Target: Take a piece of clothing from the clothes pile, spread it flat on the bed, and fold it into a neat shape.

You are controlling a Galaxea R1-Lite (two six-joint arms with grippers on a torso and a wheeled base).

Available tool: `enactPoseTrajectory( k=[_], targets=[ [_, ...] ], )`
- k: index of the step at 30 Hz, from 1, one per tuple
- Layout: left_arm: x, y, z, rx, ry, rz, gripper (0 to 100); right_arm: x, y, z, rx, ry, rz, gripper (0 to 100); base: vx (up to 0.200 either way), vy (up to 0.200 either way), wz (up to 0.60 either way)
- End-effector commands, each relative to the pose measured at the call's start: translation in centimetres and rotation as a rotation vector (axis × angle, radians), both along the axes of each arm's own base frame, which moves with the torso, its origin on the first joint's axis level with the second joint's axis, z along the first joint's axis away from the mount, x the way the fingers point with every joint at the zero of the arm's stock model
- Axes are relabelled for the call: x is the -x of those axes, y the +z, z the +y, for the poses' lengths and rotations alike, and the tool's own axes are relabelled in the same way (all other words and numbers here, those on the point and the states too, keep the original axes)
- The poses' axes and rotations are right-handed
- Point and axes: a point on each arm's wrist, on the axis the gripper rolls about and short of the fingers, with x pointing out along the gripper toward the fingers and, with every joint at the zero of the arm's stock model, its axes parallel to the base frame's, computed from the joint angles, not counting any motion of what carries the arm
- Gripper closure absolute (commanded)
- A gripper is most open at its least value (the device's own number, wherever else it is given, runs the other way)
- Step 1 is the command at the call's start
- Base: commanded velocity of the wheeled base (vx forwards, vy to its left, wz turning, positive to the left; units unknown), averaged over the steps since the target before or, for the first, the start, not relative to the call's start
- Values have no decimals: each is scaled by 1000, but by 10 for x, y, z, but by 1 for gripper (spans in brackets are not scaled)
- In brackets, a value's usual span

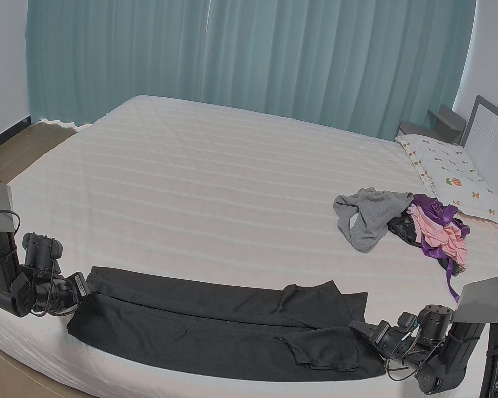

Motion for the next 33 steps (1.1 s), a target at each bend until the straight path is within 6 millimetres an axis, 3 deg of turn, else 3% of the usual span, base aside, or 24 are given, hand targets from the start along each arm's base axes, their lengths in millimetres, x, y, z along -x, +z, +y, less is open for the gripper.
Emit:
enactPoseTrajectory(
  k=[1,10,18,24,25,31,33],
  targets=[
    [0,-1,0,1,0,1,0,0,1,0,0,1,-2,0,0,0,0],
    [-2,11,7,8,29,-42,0,-3,25,-11,-19,-41,-68,0,0,0,0],
    [-19,16,7,53,70,-96,0,-5,26,-15,-44,-65,-61,0,0,0,0],
    [-28,4,-7,51,27,-79,0,-6,27,-14,-49,-66,-61,0,0,0,0],
    [-30,3,-8,49,25,-81,100,-6,28,-15,-49,-68,-64,0,0,0,0],
    [-31,5,-8,41,31,-94,100,-7,40,-6,-44,-73,-58,0,0,0,0],
    [-32,7,-7,28,48,-100,100,-15,45,2,-28,-88,-50,0,0,0,0]
  ],
)
